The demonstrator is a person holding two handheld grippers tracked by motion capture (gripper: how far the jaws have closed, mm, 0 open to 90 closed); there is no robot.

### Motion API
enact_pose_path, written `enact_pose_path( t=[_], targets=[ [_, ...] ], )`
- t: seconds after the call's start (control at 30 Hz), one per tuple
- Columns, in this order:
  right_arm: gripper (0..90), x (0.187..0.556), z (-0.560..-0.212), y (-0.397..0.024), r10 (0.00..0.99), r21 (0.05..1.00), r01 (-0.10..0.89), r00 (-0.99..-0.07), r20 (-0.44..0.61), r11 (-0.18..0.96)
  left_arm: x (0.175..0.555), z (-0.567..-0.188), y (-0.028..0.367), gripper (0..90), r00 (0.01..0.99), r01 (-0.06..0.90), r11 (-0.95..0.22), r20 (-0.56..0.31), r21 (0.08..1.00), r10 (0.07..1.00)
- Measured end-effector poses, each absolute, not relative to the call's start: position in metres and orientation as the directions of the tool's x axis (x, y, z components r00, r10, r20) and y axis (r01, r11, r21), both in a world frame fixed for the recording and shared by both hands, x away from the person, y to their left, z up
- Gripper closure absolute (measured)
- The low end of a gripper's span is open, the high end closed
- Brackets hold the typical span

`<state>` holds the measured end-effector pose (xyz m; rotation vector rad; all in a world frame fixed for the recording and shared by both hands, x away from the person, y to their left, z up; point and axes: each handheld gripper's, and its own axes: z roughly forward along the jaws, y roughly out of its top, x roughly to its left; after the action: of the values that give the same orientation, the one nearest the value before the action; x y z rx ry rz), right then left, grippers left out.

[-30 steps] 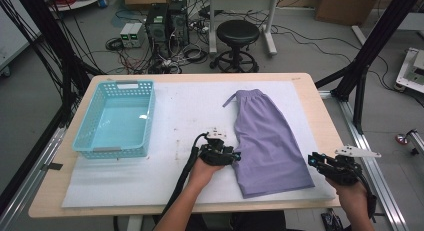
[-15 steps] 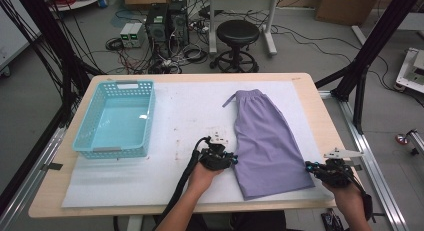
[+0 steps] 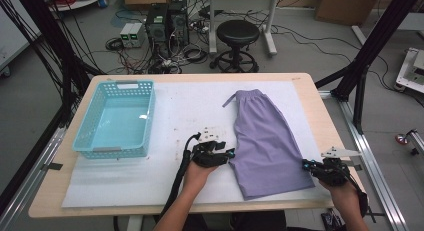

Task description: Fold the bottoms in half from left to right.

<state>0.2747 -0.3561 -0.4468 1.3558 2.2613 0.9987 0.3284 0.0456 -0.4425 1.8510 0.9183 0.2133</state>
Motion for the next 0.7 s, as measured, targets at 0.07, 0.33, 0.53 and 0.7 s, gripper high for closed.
enact_pose_path(
  t=[0.07,0.33,0.53,0.7],
  targets=[
    [90.0,0.271,-0.443,-0.358,0.872,0.711,0.641,-0.483,0.081,0.289,0.329,-0.442,0.05,54.6,0.688,0.498,-0.188,-0.254,0.847,0.68],
    [83.2,0.269,-0.446,-0.357,0.89,0.658,0.69,-0.45,0.065,0.301,0.327,-0.443,0.047,57.2,0.706,0.503,-0.196,-0.268,0.842,0.656],
    [65.3,0.272,-0.434,-0.365,0.91,0.726,0.66,-0.397,0.122,0.191,0.326,-0.448,0.037,57.1,0.718,0.508,-0.219,-0.268,0.833,0.642],
    [51.5,0.301,-0.42,-0.358,0.887,0.787,0.59,-0.444,0.128,0.181,0.326,-0.442,0.048,52.6,0.717,0.471,-0.208,-0.234,0.857,0.656]
  ],
)
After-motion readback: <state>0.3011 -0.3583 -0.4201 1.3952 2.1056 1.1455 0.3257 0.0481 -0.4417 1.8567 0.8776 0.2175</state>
